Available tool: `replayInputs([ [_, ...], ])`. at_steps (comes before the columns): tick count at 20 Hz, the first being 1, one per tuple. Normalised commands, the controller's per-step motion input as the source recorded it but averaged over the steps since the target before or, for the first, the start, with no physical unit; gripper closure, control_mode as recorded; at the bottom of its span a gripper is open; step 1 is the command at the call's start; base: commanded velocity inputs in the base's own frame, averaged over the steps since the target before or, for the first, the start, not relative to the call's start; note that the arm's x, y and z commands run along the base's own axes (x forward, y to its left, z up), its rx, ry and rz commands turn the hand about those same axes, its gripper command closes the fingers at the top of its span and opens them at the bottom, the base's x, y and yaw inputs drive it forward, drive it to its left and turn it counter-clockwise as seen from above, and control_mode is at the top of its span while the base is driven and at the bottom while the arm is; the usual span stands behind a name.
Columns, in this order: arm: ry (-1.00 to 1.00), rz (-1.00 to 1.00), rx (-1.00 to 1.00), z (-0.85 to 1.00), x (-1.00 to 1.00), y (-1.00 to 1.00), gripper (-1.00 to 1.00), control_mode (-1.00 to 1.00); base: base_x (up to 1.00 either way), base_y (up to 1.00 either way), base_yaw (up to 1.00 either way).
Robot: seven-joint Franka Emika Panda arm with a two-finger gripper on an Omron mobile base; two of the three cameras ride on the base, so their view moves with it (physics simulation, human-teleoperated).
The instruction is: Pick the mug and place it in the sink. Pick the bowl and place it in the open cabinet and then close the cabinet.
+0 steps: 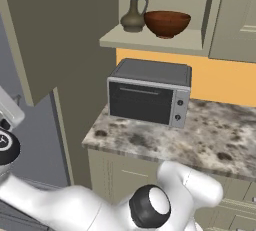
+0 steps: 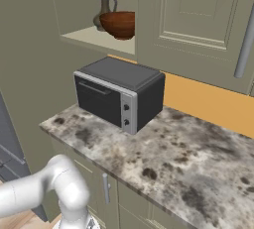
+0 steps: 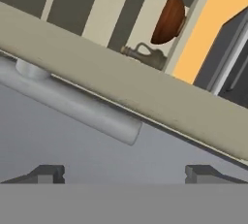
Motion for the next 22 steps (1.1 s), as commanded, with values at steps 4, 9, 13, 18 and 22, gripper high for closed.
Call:
replayInputs([
  [4,-0.08,-0.01,0.00,-0.09,0.33,0.00,-1.00,-1.00,0.00,0.00,0.00],
  [9,-0.05,-0.02,0.00,-0.14,0.48,0.00,-1.00,-1.00,0.00,0.00,0.00],
  [13,-0.08,-0.02,0.00,-0.07,0.24,0.00,-1.00,-1.00,0.00,0.00,0.00],
  [18,-0.16,-0.07,0.00,0.00,0.00,0.00,-1.00,-1.00,0.00,0.00,0.00],
  [22,-0.21,-0.12,0.00,0.00,-0.09,-0.03,-1.00,-1.00,0.00,0.00,0.00],
])
